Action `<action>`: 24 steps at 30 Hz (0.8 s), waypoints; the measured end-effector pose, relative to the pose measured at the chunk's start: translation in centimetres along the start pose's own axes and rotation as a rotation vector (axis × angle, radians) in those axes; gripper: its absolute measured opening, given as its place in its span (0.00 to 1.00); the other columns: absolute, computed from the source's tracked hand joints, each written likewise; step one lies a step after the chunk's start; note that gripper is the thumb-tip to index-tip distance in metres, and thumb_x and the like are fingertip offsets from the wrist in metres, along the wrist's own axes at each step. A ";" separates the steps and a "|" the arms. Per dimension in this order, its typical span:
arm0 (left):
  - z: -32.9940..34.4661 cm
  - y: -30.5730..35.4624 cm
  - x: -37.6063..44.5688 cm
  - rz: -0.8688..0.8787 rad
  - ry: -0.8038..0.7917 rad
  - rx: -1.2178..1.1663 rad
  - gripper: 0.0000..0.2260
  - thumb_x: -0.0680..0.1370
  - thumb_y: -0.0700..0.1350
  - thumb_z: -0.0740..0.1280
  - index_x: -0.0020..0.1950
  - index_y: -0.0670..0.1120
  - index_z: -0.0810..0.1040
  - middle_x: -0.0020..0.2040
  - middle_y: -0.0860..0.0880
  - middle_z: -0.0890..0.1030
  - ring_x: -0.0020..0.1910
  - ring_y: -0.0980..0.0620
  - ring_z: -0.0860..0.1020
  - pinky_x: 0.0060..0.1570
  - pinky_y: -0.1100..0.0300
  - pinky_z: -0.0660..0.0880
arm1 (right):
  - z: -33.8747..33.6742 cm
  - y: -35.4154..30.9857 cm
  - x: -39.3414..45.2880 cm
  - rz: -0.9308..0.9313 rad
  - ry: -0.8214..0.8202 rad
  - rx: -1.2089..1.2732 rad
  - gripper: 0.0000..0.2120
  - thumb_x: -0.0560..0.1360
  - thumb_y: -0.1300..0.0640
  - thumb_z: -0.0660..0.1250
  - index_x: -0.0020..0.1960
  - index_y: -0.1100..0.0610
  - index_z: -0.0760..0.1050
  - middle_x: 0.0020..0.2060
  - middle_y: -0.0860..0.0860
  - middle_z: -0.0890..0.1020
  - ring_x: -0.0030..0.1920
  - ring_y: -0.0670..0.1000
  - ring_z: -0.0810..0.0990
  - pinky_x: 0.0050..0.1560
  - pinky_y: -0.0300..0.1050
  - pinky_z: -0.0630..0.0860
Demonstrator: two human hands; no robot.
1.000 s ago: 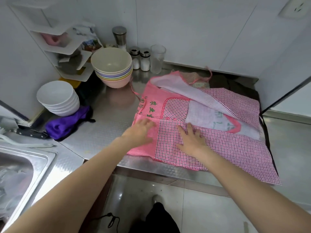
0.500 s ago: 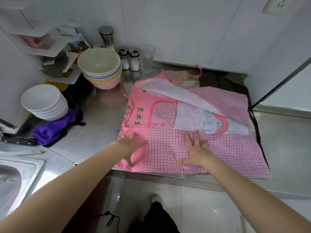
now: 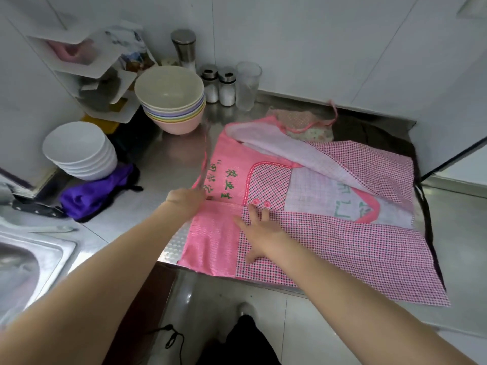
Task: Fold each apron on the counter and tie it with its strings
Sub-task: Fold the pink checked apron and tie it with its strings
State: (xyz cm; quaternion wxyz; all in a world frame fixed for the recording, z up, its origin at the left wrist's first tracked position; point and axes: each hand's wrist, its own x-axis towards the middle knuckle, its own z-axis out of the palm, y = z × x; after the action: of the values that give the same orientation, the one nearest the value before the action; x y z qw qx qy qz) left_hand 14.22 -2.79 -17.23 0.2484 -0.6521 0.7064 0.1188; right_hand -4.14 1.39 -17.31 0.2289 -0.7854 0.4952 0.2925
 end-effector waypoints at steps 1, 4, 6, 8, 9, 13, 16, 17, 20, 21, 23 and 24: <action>0.3 -1.1 0.2 -0.053 0.005 0.020 0.19 0.81 0.41 0.55 0.72 0.47 0.63 0.66 0.45 0.73 0.63 0.43 0.75 0.58 0.51 0.72 | 0.2 -0.3 0.5 0.010 -0.007 -0.007 0.54 0.67 0.49 0.75 0.76 0.47 0.38 0.75 0.57 0.37 0.74 0.67 0.42 0.65 0.65 0.67; 0.7 -4.3 0.1 -0.200 0.024 -0.014 0.17 0.80 0.42 0.58 0.69 0.46 0.69 0.66 0.45 0.72 0.64 0.43 0.73 0.60 0.51 0.72 | 0.1 -0.6 1.1 0.071 -0.048 -0.001 0.56 0.66 0.51 0.76 0.76 0.47 0.36 0.75 0.56 0.36 0.74 0.67 0.42 0.63 0.64 0.70; 1.5 -5.7 -0.6 -0.265 0.067 -0.133 0.18 0.79 0.42 0.59 0.70 0.44 0.65 0.66 0.43 0.67 0.63 0.40 0.73 0.57 0.48 0.72 | -0.8 -1.3 1.2 0.119 -0.044 -0.020 0.49 0.69 0.55 0.74 0.77 0.50 0.42 0.75 0.58 0.40 0.73 0.68 0.47 0.61 0.63 0.72; 1.8 -6.1 -1.5 -0.211 0.090 -0.241 0.17 0.78 0.40 0.62 0.67 0.40 0.66 0.64 0.40 0.69 0.60 0.39 0.75 0.55 0.49 0.72 | -2.4 -2.5 1.1 0.063 0.090 -0.095 0.36 0.72 0.62 0.68 0.75 0.56 0.54 0.74 0.59 0.49 0.71 0.67 0.55 0.61 0.60 0.73; 2.2 -6.2 -2.4 -0.149 0.057 -0.331 0.15 0.77 0.40 0.63 0.63 0.39 0.70 0.60 0.39 0.73 0.57 0.41 0.77 0.54 0.52 0.73 | -3.2 -3.5 1.2 -0.042 0.190 -0.127 0.31 0.73 0.66 0.64 0.73 0.58 0.58 0.74 0.59 0.53 0.70 0.65 0.57 0.62 0.59 0.72; 3.3 -5.4 -4.6 0.046 -0.242 -0.763 0.05 0.76 0.39 0.65 0.42 0.39 0.78 0.35 0.47 0.80 0.25 0.63 0.78 0.30 0.69 0.76 | -4.3 -6.3 2.4 -0.542 0.270 -0.131 0.27 0.75 0.71 0.55 0.71 0.54 0.65 0.71 0.52 0.63 0.67 0.56 0.64 0.60 0.50 0.70; 4.3 -5.2 -6.4 0.048 -0.369 -0.965 0.08 0.76 0.39 0.67 0.37 0.45 0.75 0.29 0.51 0.78 0.25 0.61 0.76 0.29 0.70 0.75 | -3.3 -7.5 3.4 -0.605 0.161 -0.106 0.22 0.74 0.68 0.57 0.65 0.53 0.72 0.65 0.51 0.68 0.62 0.54 0.69 0.51 0.49 0.73; 4.7 -5.2 -6.9 0.039 -0.409 -1.056 0.07 0.76 0.38 0.66 0.39 0.45 0.75 0.32 0.48 0.79 0.29 0.58 0.77 0.31 0.69 0.76 | -3.0 -7.4 3.7 -0.596 0.152 -0.086 0.18 0.74 0.66 0.59 0.61 0.55 0.74 0.63 0.52 0.69 0.60 0.54 0.70 0.51 0.49 0.73; 5.5 -5.5 -8.2 0.026 -0.433 -1.275 0.04 0.75 0.38 0.68 0.43 0.44 0.74 0.42 0.44 0.78 0.35 0.55 0.79 0.37 0.67 0.79 | -1.9 -7.3 4.1 -0.522 0.165 0.003 0.06 0.76 0.62 0.62 0.50 0.62 0.76 0.56 0.54 0.71 0.53 0.56 0.74 0.49 0.52 0.74; 5.8 -5.5 -8.5 0.027 -0.423 -1.324 0.04 0.75 0.38 0.68 0.44 0.44 0.74 0.44 0.44 0.79 0.36 0.55 0.80 0.38 0.66 0.79 | -1.4 -7.4 4.1 -0.493 0.179 0.063 0.06 0.76 0.62 0.61 0.48 0.63 0.75 0.54 0.54 0.71 0.51 0.56 0.74 0.48 0.54 0.74; 6.3 -5.3 -8.9 0.039 -0.366 -1.411 0.05 0.75 0.37 0.67 0.48 0.44 0.74 0.48 0.45 0.78 0.39 0.54 0.80 0.39 0.66 0.79 | -0.7 -7.6 3.9 -0.442 0.213 0.158 0.06 0.77 0.61 0.60 0.47 0.61 0.75 0.52 0.53 0.69 0.49 0.56 0.75 0.48 0.55 0.75; 6.5 -5.1 -9.1 0.045 -0.337 -1.445 0.06 0.76 0.35 0.67 0.50 0.44 0.74 0.49 0.45 0.78 0.40 0.54 0.79 0.39 0.67 0.79 | -0.5 -7.7 3.8 -0.428 0.234 0.180 0.06 0.77 0.61 0.60 0.47 0.61 0.75 0.52 0.52 0.69 0.49 0.55 0.74 0.49 0.54 0.75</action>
State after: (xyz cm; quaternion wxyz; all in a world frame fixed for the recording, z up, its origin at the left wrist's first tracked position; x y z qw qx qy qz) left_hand 20.78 7.64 -17.38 -0.1400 -0.6112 0.4174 0.6577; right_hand 4.25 1.78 -19.00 0.2955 -0.8773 0.3650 0.0993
